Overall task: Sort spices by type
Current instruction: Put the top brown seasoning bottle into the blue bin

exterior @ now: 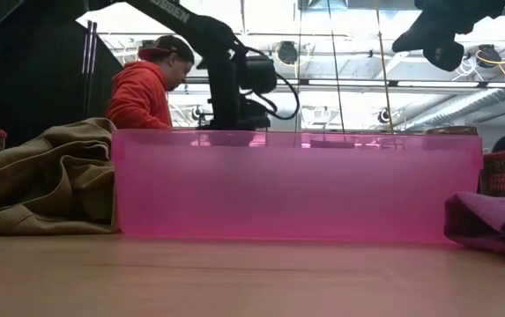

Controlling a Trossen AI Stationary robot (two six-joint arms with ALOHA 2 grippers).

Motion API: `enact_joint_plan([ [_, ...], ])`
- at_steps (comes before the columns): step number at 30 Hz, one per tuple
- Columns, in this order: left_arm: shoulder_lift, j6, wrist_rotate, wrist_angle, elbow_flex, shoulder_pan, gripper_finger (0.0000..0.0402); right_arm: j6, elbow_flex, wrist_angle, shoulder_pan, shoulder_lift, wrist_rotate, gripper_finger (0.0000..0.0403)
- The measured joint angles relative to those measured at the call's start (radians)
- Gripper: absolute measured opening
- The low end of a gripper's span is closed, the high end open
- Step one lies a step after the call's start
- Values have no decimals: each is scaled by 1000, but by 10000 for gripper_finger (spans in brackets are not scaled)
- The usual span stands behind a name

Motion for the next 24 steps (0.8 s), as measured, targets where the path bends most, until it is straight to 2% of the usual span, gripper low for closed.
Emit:
enact_joint_plan([
  [18, 24, -16, 2, 55, 0, -6, 192, 9, -12, -2, 0, -2, 0, 0],
  [24, 24, -20, 2, 48, 0, -6, 219, 9, -12, -2, 0, -2, 0, 0],
])
